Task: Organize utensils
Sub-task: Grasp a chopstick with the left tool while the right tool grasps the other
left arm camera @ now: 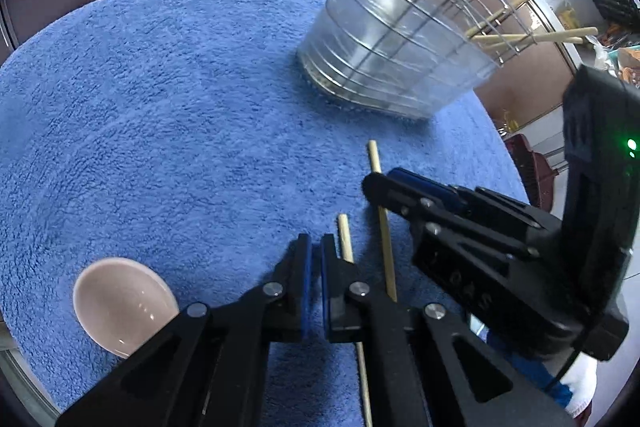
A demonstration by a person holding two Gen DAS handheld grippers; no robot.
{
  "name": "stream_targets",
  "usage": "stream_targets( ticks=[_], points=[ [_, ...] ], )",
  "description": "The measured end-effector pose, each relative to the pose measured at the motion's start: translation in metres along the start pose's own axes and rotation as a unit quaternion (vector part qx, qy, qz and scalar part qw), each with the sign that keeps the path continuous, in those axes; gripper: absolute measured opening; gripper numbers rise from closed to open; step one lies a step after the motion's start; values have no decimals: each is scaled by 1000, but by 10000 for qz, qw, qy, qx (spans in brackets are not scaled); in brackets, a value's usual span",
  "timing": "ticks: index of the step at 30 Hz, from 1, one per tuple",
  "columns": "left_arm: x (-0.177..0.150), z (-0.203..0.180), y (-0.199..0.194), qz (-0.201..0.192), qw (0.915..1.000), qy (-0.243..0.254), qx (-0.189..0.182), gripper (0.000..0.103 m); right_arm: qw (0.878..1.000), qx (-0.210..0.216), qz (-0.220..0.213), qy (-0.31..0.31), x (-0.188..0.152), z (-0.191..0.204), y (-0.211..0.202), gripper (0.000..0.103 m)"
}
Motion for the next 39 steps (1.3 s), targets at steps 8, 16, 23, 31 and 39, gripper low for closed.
stream_targets(
  ticks=[8,16,23,31,39],
  points=[
    [0,-16,2,133,9998,-18,-153,5,9991,236,-37,348,-6,-16,-9,6],
    [-2,-37,13,399,9989,207,111,5,9965,455,-266,642,-10,-27,-32,6],
    [1,-48,23,570,9961,353,575,5,9921,776,-457,869,0,-40,-49,6],
    [-6,-59,40,757,9921,531,842,7,9887,977,-601,962,5,-46,-59,6],
    [-7,-61,44,579,9928,564,881,5,9866,1027,-689,1063,4,-54,-65,6]
  ],
)
Point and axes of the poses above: each gripper's, at about its wrist camera, not at the fingertips, and y roughly the way its jaws point, z to its left, x to its top, the point moved 6 cm from there along y, roughly the way its jaws point, and after that the axes turned 14 degrees about -z, right-handed, at the moved point
